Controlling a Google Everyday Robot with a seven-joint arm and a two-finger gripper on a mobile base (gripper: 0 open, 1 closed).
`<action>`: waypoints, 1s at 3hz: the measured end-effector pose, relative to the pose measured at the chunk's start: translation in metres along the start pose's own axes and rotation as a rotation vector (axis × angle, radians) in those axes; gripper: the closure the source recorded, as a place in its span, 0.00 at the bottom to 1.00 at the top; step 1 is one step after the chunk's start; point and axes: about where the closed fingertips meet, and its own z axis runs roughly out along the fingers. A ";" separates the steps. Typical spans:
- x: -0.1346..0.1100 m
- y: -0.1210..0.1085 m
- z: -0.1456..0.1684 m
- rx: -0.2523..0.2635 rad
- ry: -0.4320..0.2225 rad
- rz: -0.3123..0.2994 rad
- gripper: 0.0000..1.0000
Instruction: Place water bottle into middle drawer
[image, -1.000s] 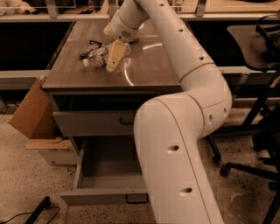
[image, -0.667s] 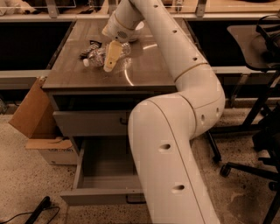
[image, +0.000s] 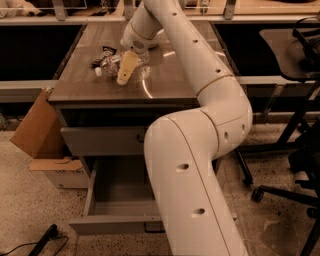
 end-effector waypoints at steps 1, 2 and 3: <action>0.007 0.000 0.007 -0.008 0.005 0.030 0.24; 0.012 -0.002 0.005 0.004 0.004 0.053 0.47; 0.004 -0.003 -0.026 0.062 -0.026 0.037 0.78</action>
Offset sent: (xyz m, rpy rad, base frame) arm -0.0076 -0.0205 -0.0087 0.0123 0.0237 -0.0805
